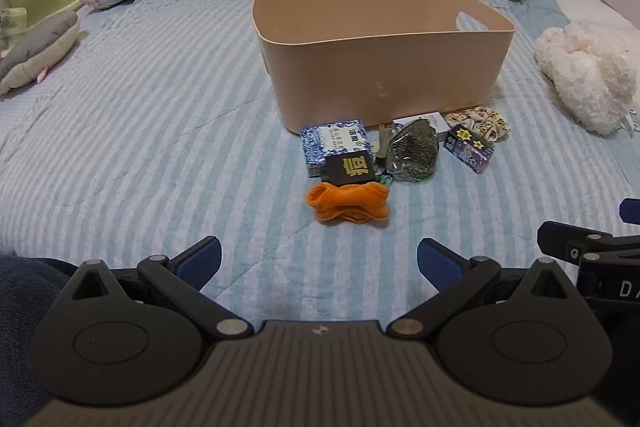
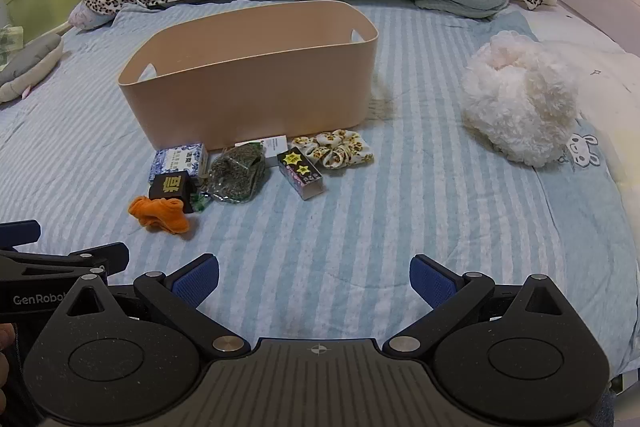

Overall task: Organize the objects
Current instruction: 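Move both tools toward the items in front of the beige basket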

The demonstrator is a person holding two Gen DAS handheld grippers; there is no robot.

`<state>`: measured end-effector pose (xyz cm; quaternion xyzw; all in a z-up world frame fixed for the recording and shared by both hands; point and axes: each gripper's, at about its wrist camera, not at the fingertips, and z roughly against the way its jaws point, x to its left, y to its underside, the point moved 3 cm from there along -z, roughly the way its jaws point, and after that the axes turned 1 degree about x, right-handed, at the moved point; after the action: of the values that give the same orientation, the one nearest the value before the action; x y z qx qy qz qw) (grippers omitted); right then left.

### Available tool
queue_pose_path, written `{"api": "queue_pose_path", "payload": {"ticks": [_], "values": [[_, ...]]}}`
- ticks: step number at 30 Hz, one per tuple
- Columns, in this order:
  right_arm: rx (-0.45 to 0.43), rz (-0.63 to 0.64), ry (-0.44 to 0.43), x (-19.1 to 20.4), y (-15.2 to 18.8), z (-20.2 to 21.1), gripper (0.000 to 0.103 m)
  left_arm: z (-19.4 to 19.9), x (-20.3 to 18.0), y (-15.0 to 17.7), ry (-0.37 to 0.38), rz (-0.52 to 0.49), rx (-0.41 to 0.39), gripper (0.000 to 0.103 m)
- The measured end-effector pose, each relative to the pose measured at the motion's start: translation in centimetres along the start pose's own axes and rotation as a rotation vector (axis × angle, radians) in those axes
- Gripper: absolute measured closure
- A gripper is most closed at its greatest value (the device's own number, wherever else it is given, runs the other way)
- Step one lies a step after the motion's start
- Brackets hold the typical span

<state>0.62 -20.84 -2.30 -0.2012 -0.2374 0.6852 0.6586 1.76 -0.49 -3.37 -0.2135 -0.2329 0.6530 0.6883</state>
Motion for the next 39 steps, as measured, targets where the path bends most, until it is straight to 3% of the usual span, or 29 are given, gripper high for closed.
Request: {"api": "queue_pose_path", "payload": {"ticks": [39], "values": [[0.014, 0.026, 0.024, -1.1, -0.3, -1.0, 0.0, -1.7, -0.2, 0.0, -0.009, 0.022, 0.033, 0.0]]}}
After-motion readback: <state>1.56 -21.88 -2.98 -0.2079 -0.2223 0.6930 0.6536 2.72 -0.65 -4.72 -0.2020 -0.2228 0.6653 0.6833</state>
